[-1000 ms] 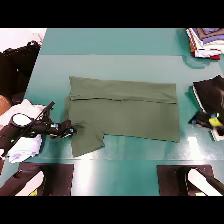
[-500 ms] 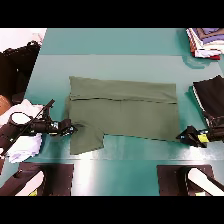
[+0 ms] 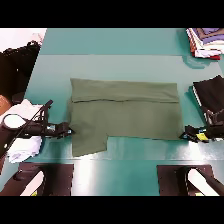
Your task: Fold the shirts.
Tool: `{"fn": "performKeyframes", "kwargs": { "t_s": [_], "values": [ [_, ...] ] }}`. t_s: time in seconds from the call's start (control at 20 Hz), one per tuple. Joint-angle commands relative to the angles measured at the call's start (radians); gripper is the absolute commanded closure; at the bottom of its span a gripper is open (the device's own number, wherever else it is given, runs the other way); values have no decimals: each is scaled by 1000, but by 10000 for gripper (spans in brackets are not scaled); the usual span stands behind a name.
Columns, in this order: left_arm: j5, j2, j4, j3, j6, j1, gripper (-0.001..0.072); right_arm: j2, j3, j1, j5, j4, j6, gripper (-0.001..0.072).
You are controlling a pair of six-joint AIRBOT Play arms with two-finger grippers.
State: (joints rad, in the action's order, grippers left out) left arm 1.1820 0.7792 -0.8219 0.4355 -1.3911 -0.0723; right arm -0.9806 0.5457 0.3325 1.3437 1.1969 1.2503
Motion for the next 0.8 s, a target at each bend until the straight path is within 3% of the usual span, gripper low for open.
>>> {"fn": "performKeyframes", "kwargs": {
  "t_s": [0.0,0.15,0.25,0.45,0.75],
  "values": [
    [166,-156,-26,1,-80,0,688,129,72,-6,171,141,6,696],
    [321,-287,9,6,-177,0,688,244,129,-6,222,274,6,696],
    [333,-312,21,58,-210,0,688,264,191,-7,235,286,7,697],
    [144,-197,-22,221,-132,0,688,133,359,-91,191,208,25,697],
    [-89,248,-26,379,-13,0,686,-262,610,-272,42,208,74,696]
  ]
}}
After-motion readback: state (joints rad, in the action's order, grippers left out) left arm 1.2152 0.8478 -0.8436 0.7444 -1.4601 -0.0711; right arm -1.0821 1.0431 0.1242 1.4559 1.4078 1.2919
